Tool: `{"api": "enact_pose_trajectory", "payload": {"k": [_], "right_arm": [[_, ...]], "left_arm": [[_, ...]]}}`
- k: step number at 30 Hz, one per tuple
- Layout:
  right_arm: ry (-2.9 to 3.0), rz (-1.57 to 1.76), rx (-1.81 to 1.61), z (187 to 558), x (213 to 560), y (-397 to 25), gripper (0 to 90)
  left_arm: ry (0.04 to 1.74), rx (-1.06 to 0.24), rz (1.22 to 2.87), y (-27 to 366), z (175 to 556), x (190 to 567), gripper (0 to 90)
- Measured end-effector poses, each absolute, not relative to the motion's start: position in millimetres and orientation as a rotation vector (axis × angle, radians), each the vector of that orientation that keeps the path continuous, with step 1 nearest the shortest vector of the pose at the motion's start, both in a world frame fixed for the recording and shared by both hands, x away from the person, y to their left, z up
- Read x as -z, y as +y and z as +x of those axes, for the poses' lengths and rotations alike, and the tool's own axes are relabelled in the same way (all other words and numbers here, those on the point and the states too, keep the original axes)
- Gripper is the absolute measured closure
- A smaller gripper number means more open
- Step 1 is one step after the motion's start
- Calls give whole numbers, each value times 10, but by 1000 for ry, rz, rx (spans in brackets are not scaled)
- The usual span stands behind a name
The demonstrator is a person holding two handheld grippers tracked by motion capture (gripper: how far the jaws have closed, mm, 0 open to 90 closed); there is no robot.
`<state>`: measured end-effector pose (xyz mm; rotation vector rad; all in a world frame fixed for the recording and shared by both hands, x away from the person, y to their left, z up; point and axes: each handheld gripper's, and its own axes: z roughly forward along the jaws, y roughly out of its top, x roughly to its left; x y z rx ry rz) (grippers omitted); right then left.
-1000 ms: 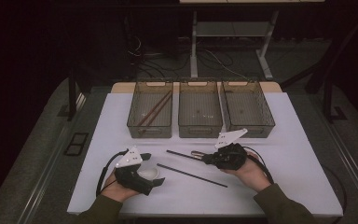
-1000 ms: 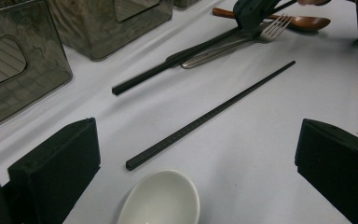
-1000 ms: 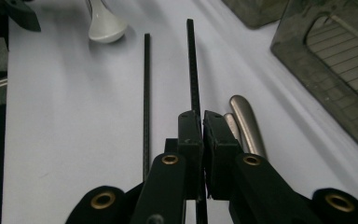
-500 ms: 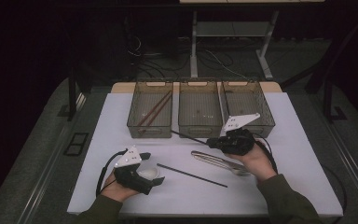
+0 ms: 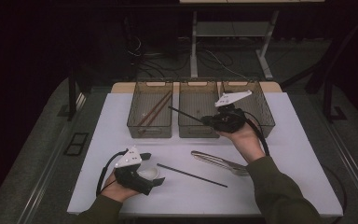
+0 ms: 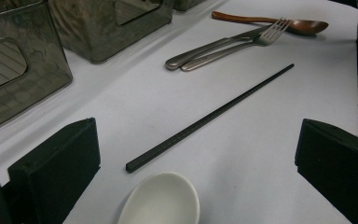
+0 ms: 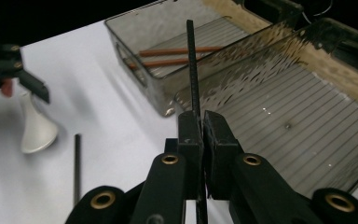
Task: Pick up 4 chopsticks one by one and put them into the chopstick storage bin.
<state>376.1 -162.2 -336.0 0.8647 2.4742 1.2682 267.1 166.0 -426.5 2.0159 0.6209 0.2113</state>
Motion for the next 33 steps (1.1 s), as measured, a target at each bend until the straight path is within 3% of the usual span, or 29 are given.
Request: {"api": "enact_pose_trajectory", "payload": {"k": [16, 33], "right_arm": [[2473, 900, -1211, 4161, 3281, -1121, 862], [2515, 965, -1130, 4609, 3440, -374, 861]], "left_arm": [[614, -214, 2006, 1651, 2676, 4268, 0], [609, -216, 2021, 1617, 2685, 4281, 0]]}}
